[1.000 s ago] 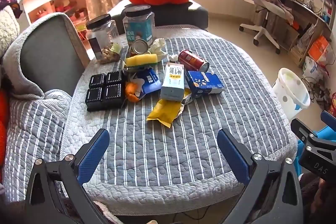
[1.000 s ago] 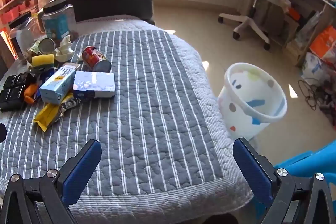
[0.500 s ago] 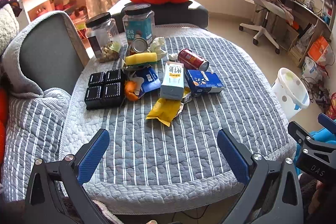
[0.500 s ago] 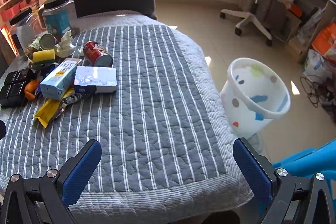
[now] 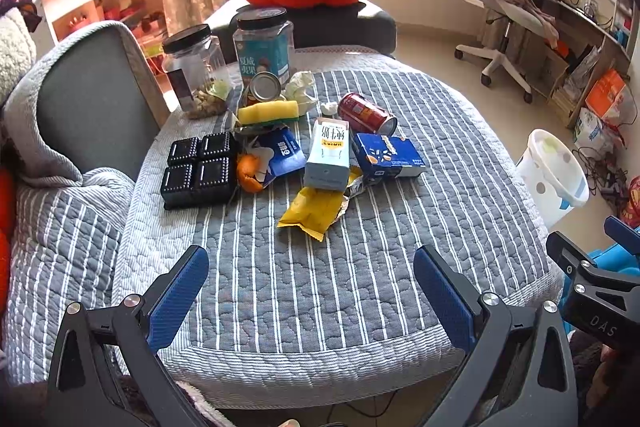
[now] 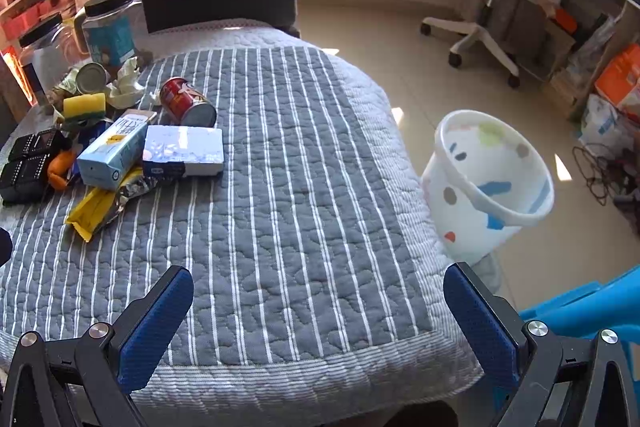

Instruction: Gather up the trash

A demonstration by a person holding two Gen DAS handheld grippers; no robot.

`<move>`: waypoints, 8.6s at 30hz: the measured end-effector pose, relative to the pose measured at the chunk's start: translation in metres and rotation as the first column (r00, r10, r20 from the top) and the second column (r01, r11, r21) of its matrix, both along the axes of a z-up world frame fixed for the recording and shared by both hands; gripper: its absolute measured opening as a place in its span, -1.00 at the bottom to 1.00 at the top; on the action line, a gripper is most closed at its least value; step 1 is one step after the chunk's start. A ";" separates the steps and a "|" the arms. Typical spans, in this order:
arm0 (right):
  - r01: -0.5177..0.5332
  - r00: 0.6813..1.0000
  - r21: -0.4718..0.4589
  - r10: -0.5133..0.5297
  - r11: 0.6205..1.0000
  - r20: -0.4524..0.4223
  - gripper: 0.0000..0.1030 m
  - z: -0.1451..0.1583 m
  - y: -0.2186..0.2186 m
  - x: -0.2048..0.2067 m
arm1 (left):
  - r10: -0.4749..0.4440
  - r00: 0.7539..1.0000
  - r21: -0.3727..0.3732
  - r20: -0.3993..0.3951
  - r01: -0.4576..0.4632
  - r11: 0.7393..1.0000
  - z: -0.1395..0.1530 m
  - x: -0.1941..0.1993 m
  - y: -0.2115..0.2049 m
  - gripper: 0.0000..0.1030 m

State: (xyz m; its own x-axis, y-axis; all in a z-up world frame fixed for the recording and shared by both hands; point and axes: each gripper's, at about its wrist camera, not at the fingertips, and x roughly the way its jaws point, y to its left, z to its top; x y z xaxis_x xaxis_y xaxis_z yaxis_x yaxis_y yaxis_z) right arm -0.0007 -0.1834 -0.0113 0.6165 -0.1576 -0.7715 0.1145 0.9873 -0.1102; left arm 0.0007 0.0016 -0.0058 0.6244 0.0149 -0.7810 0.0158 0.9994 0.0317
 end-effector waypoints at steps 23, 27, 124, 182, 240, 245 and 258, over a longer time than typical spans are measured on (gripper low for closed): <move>0.002 1.000 0.000 -0.002 1.000 -0.004 0.99 -0.001 0.001 0.001 | -0.001 1.000 -0.006 -0.005 0.000 1.000 -0.002 -0.002 -0.002 1.00; 0.006 1.000 0.002 -0.006 1.000 -0.002 0.99 -0.001 -0.002 0.000 | 0.001 1.000 -0.007 -0.006 -0.001 1.000 -0.002 -0.002 -0.001 1.00; -0.117 0.798 0.290 0.264 0.950 -0.542 0.99 -0.128 0.083 0.252 | -0.114 0.957 -0.191 -0.265 0.064 0.979 -0.029 0.174 0.083 0.00; 0.362 0.911 0.252 -0.283 0.898 -0.301 0.85 -0.020 -0.286 0.104 | -0.595 0.799 -0.312 -0.089 0.545 0.778 -0.016 0.165 -0.291 0.00; 0.167 0.950 0.210 -0.100 0.963 -0.295 0.99 -0.016 -0.172 0.150 | -0.113 0.980 -0.012 -0.163 0.113 0.994 -0.012 0.155 0.024 1.00; 0.118 0.954 0.201 -0.054 0.972 -0.294 0.99 -0.015 -0.144 0.156 | -0.044 0.982 -0.017 -0.184 0.041 0.999 -0.018 0.156 0.061 1.00; 0.031 0.949 0.182 0.028 0.983 -0.315 0.99 -0.023 -0.083 0.174 | 0.097 0.984 -0.150 -0.152 -0.120 0.981 -0.036 0.201 0.126 0.99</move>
State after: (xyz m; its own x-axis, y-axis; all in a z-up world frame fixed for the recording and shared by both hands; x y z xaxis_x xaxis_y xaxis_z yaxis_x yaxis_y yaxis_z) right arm 0.1732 -0.2668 -0.0346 0.3368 0.0034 -0.9416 0.1048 0.9936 0.0411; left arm 0.2014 0.1281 -0.0420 0.5070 -0.0544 -0.8603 -0.1002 0.9875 -0.1215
